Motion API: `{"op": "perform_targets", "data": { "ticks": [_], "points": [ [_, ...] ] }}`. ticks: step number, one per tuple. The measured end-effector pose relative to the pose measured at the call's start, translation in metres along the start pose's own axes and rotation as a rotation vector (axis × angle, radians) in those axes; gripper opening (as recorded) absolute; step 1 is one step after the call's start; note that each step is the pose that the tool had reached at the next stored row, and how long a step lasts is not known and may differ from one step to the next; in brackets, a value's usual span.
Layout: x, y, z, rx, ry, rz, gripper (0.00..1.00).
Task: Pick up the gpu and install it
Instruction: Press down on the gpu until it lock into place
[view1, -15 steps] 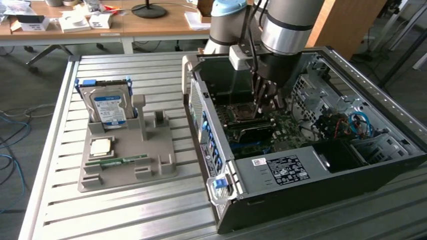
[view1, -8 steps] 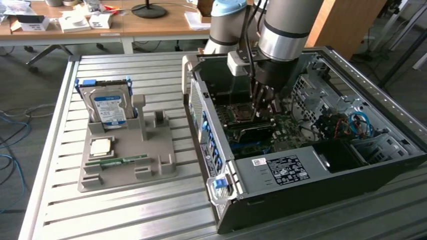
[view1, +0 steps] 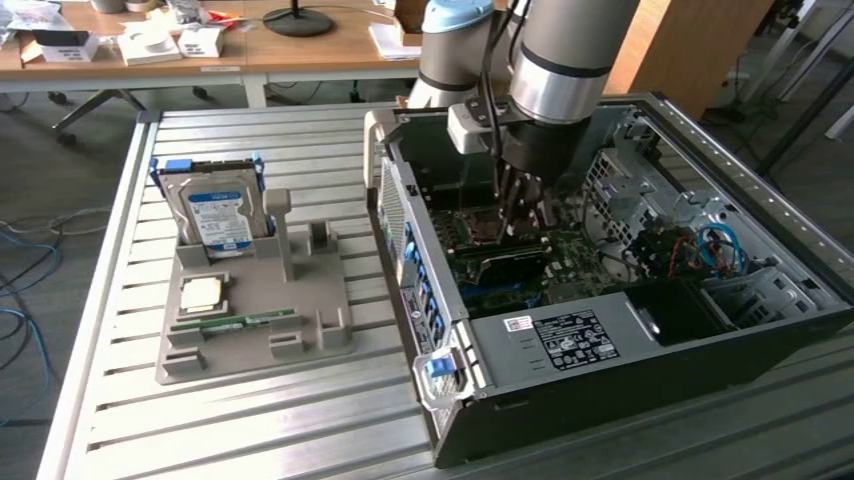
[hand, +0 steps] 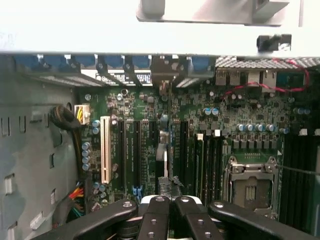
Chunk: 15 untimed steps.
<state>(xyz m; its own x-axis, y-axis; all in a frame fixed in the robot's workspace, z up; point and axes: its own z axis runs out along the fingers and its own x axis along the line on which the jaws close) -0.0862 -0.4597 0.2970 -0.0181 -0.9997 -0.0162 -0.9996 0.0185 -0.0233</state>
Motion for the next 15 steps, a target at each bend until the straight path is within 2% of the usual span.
{"op": "perform_targets", "data": {
  "ticks": [4,15],
  "points": [
    [0.0,0.0044,0.0021,-0.0001,0.0001,0.0,0.11],
    [0.0,0.0055,0.0122,0.0002,-0.0002,0.0,0.11]
  ]
}}
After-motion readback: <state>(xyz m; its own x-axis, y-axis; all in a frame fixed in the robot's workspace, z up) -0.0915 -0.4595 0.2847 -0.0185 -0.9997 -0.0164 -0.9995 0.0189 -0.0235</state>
